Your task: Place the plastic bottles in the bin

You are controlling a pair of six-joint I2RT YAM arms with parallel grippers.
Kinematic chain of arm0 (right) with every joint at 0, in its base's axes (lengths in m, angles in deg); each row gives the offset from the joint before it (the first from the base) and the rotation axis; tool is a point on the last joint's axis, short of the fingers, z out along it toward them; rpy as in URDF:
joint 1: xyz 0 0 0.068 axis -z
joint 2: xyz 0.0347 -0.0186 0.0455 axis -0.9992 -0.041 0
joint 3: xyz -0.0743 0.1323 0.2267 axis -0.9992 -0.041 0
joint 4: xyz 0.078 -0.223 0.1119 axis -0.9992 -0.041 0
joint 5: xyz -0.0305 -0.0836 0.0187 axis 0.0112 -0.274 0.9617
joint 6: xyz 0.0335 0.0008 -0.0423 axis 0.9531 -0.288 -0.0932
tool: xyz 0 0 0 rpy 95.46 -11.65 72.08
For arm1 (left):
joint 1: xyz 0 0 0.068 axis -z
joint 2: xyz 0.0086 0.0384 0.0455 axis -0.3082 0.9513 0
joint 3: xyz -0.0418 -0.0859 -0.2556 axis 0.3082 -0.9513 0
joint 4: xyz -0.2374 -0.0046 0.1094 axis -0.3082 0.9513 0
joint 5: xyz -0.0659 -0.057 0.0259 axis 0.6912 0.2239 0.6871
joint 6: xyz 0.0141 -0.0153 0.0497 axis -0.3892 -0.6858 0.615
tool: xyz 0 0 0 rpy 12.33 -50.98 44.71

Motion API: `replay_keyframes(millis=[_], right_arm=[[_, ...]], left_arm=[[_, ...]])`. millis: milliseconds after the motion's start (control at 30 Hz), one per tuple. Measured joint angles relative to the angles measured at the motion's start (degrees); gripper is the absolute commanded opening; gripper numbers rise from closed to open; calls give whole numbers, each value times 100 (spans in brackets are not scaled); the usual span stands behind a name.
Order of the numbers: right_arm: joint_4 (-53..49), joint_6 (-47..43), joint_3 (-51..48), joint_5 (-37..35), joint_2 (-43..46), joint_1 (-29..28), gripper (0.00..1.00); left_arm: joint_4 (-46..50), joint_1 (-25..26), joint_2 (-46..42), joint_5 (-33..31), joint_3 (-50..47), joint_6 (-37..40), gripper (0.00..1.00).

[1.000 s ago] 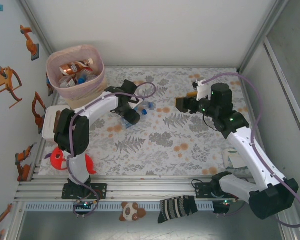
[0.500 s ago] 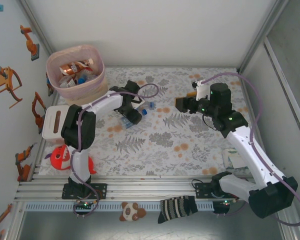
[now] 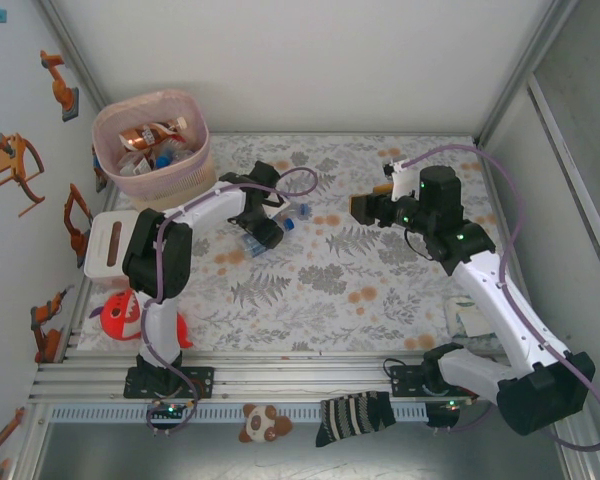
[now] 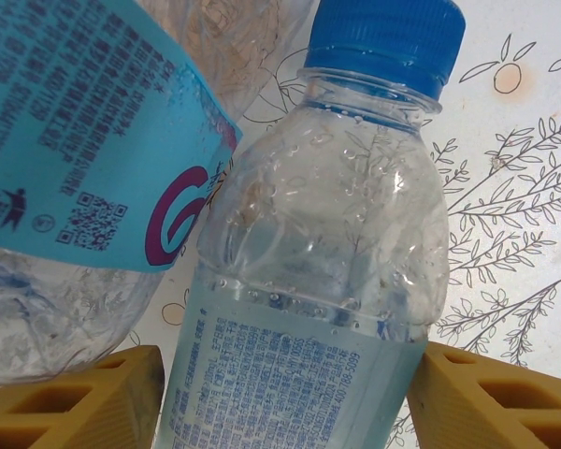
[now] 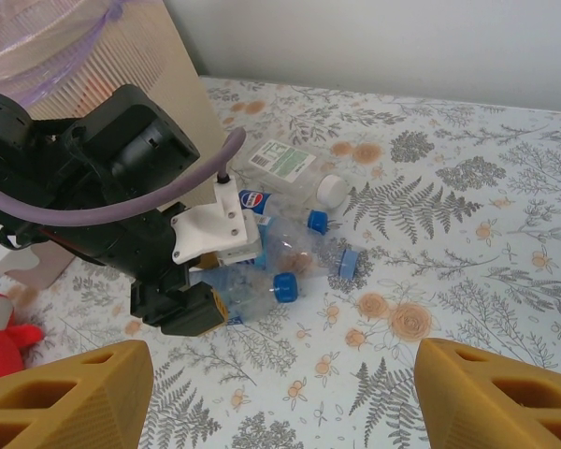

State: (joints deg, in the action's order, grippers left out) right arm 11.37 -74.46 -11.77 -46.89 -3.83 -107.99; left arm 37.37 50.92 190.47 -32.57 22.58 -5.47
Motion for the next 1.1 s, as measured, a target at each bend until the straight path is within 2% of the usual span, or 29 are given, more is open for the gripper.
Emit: replay_keyframes(millis=[667, 867, 1100], right_arm=[[0, 0, 0, 0, 4, 0, 73], [0, 0, 0, 0, 13, 0, 73], [0, 0, 0, 0, 20, 0, 73]], left_arm=[[-37, 0, -26, 70, -101, 13, 57], [-4, 0, -380, 365, -170, -2, 56], [9, 0, -1209, 745, -173, -72, 55]])
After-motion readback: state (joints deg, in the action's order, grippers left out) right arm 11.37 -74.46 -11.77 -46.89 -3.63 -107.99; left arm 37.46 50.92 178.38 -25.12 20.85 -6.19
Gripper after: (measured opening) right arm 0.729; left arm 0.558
